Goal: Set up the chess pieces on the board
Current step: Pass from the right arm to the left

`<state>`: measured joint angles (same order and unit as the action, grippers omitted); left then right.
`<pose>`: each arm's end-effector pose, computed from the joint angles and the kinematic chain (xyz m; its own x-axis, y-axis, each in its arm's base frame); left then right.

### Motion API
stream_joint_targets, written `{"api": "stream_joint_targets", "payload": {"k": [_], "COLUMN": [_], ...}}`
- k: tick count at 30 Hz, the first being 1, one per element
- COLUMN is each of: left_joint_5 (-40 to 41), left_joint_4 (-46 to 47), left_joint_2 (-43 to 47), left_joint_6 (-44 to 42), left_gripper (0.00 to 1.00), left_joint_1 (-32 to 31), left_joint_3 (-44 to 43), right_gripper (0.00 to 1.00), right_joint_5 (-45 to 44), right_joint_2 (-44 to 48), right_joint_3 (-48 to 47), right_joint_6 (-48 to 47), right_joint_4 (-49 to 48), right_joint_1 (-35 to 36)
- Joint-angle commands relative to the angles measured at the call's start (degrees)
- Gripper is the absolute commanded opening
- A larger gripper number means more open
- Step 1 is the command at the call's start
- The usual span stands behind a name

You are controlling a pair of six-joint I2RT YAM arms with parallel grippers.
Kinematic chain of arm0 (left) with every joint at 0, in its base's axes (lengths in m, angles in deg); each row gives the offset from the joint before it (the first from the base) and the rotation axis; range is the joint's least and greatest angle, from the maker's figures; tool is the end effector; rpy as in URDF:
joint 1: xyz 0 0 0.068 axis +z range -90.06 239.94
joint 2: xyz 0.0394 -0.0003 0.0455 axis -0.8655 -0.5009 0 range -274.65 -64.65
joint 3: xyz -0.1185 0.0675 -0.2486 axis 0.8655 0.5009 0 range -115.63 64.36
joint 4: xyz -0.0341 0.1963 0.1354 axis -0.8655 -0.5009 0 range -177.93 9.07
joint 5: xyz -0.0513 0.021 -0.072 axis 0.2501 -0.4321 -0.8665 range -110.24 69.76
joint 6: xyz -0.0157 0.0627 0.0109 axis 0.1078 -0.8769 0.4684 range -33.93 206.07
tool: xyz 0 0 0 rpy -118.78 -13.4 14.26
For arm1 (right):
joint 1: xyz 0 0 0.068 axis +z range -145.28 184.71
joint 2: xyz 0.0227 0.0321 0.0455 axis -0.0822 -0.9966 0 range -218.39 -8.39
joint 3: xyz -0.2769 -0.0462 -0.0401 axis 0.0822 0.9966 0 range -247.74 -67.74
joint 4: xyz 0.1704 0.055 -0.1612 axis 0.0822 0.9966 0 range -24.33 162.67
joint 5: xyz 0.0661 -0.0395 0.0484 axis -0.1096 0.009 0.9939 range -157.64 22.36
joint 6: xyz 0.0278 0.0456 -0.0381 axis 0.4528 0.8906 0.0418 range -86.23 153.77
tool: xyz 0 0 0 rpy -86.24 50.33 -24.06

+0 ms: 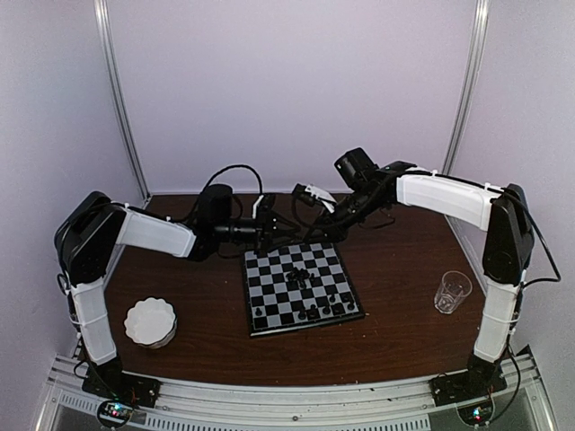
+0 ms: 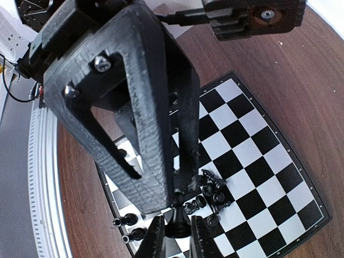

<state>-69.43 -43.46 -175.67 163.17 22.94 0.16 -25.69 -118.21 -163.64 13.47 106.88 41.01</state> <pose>0.3130 -0.2846 0.2314 -0.9937 -0.0488 -0.1005 0.0946 0.1113 -0.9893 0.3088 0.2695 0.2847 -0.3607 -0.5850 -0.7264 -0.9312 0.1816 0.3161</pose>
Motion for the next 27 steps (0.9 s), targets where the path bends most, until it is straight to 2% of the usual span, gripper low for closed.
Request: {"api": "stream_joint_targets", "payload": {"k": [1,11,18,23,27], "left_joint_5": [-1.94,-2.25,-1.98,-1.35,-1.14], "left_joint_4": [0.29,1.23,1.88,3.30,5.08], "left_joint_2": [-0.52,-0.68,-0.85,-1.38,-1.86], "left_joint_6": [-0.45,-0.01,0.51,1.94,3.14], "left_gripper": [0.35,0.20,0.19,0.26,0.23], "left_joint_1": [-0.96,-1.24,-1.24,-1.15,-1.06], "left_joint_3": [-1.87,-1.80,-1.48,-0.86,-0.40], "right_gripper": [0.08,0.08,0.08,0.08,0.08], "right_joint_5": [-0.32,-0.58,0.89,2.78,3.05], "right_joint_2": [1.36,0.66,1.01,1.61,2.06], "right_joint_3": [-2.06,-2.28,-1.46,-0.66,-0.21], "right_joint_6": [1.21,1.42,0.01,-0.60,-0.72], "right_joint_4": [-1.60,-1.52,-1.04,-0.89,-0.97], "right_joint_1": [0.31,0.36,0.35,0.36,0.36]}}
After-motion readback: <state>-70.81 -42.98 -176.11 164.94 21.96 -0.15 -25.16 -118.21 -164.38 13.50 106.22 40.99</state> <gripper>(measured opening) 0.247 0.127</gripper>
